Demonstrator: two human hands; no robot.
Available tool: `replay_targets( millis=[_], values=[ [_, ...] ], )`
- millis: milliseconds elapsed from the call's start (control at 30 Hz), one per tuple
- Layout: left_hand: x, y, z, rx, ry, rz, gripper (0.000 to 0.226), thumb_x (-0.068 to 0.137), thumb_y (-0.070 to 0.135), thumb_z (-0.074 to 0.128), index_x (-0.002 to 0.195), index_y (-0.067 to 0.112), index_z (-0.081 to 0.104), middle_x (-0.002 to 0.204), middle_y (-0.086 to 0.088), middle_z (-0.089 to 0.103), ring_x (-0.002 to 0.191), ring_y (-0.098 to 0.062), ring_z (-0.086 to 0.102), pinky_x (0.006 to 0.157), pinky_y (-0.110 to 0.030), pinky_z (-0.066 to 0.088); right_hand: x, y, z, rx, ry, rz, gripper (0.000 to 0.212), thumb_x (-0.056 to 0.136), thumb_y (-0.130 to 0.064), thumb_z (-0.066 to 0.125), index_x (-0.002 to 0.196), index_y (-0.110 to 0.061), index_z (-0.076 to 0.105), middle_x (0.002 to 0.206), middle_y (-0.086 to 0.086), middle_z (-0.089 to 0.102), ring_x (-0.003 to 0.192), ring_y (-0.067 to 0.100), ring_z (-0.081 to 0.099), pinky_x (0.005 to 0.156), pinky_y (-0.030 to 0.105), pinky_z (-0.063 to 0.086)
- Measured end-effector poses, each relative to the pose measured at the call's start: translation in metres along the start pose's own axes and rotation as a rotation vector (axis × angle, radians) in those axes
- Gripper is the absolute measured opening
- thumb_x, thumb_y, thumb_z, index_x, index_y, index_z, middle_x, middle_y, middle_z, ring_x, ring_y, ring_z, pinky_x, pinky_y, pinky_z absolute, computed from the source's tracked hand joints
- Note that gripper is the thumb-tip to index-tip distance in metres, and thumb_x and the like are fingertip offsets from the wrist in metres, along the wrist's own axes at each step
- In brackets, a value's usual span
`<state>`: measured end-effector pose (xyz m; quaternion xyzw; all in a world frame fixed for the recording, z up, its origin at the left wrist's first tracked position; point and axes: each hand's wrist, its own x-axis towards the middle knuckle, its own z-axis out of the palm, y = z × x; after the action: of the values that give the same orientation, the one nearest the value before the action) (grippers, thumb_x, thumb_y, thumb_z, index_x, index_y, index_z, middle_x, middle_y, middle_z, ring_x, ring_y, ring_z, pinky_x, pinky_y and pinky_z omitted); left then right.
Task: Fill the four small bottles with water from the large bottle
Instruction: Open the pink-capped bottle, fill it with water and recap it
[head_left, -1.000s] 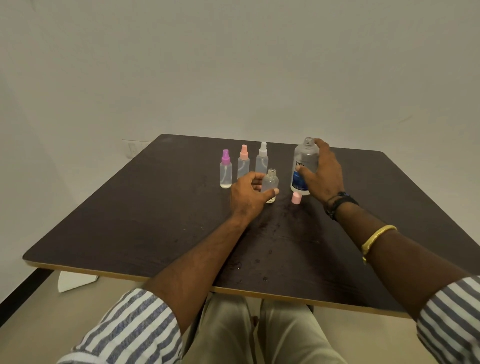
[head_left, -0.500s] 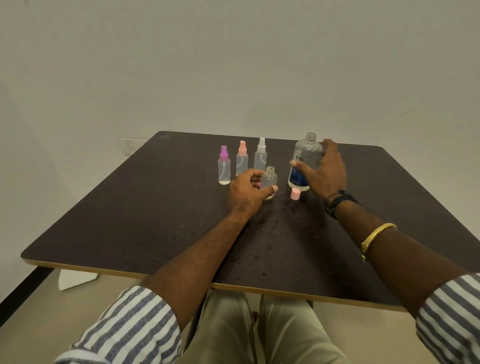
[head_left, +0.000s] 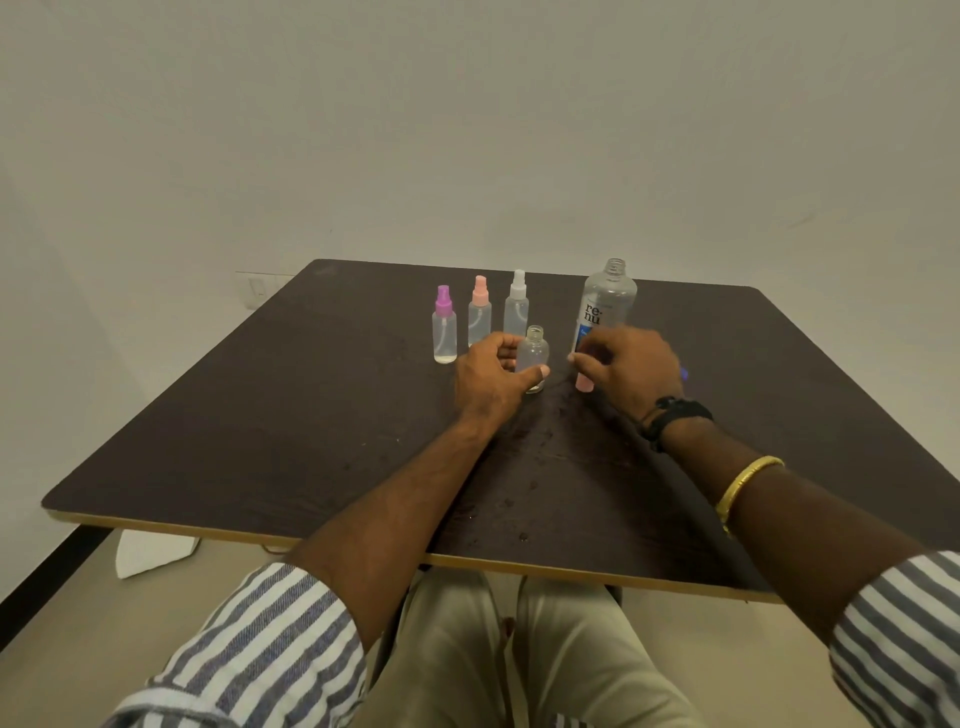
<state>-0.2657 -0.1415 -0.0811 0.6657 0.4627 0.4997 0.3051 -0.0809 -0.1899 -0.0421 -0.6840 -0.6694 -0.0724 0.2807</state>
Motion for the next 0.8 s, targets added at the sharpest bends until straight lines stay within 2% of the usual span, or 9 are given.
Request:
replay_targets(
  millis=[100, 233, 333, 433, 500, 600, 700, 800],
  values=[
    [0.000, 0.001, 0.000, 0.010, 0.003, 0.002, 0.049, 0.074, 0.031, 0.090, 0.114, 0.010, 0.070, 0.107, -0.003, 0.075, 0.094, -0.014, 0.070, 0.084, -0.026, 0.061, -0.002, 0.001, 0.004, -0.103, -0.154, -0.027, 0.033, 0.095, -0.047, 0.062, 0.117, -0.024, 0.070, 0.111, 0.000, 0.070, 0.099, 0.018, 0.064, 0.088, 0.040, 0.057],
    [0.000, 0.001, 0.000, 0.010, -0.002, -0.007, 0.049, 0.074, 0.030, 0.090, 0.114, 0.010, 0.070, 0.107, -0.003, 0.075, 0.094, -0.014, 0.070, 0.084, -0.025, 0.060, -0.001, 0.001, 0.007, -0.071, -0.238, -0.014, 0.021, 0.096, -0.035, 0.063, 0.112, -0.023, 0.071, 0.112, 0.003, 0.068, 0.102, 0.021, 0.063, 0.095, 0.043, 0.055],
    [-0.001, 0.002, -0.001, 0.002, -0.004, -0.005, 0.048, 0.074, 0.030, 0.090, 0.113, 0.010, 0.070, 0.106, -0.002, 0.075, 0.093, -0.013, 0.071, 0.083, -0.024, 0.060, 0.001, -0.001, 0.005, 0.083, -0.095, 0.001, 0.018, 0.092, -0.029, 0.070, 0.107, -0.019, 0.073, 0.109, 0.004, 0.072, 0.104, 0.022, 0.065, 0.097, 0.042, 0.054],
    [-0.002, 0.002, -0.001, -0.004, -0.002, -0.004, 0.048, 0.074, 0.030, 0.090, 0.112, 0.010, 0.070, 0.105, -0.002, 0.075, 0.092, -0.012, 0.071, 0.082, -0.024, 0.061, 0.008, -0.009, -0.004, 0.266, 0.115, 0.002, 0.020, 0.085, -0.026, 0.079, 0.098, -0.015, 0.070, 0.095, 0.003, 0.073, 0.087, 0.018, 0.067, 0.081, 0.031, 0.056],
    [-0.002, 0.002, -0.001, -0.009, -0.002, -0.009, 0.049, 0.074, 0.030, 0.091, 0.113, 0.010, 0.070, 0.106, -0.002, 0.075, 0.092, -0.011, 0.071, 0.082, -0.022, 0.060, 0.015, -0.016, -0.008, 0.345, 0.171, 0.003, 0.022, 0.084, -0.027, 0.081, 0.096, -0.012, 0.069, 0.091, 0.001, 0.072, 0.081, 0.014, 0.066, 0.074, 0.022, 0.054],
    [-0.002, 0.004, 0.000, -0.008, -0.007, -0.019, 0.051, 0.074, 0.030, 0.090, 0.115, 0.009, 0.069, 0.107, -0.004, 0.075, 0.094, -0.013, 0.071, 0.084, -0.025, 0.061, 0.021, -0.026, -0.013, 0.422, 0.182, -0.060, 0.021, 0.084, -0.023, 0.081, 0.099, -0.012, 0.072, 0.092, 0.000, 0.072, 0.083, 0.009, 0.067, 0.076, 0.011, 0.052],
    [-0.001, 0.004, -0.001, -0.014, -0.009, -0.020, 0.050, 0.073, 0.029, 0.091, 0.113, 0.009, 0.070, 0.104, -0.003, 0.075, 0.092, -0.012, 0.071, 0.083, -0.027, 0.062, 0.021, -0.034, -0.012, 0.459, 0.147, -0.164, 0.018, 0.084, -0.013, 0.080, 0.101, -0.010, 0.074, 0.094, 0.001, 0.074, 0.088, 0.011, 0.070, 0.083, 0.022, 0.059],
    [-0.001, 0.004, -0.002, -0.017, -0.008, -0.017, 0.048, 0.072, 0.028, 0.092, 0.111, 0.009, 0.070, 0.100, -0.002, 0.076, 0.089, -0.010, 0.072, 0.081, -0.025, 0.062, 0.022, -0.036, -0.008, 0.420, 0.092, -0.227, 0.020, 0.087, -0.011, 0.076, 0.107, -0.011, 0.074, 0.101, 0.003, 0.074, 0.093, 0.013, 0.071, 0.088, 0.033, 0.060]
  ],
)
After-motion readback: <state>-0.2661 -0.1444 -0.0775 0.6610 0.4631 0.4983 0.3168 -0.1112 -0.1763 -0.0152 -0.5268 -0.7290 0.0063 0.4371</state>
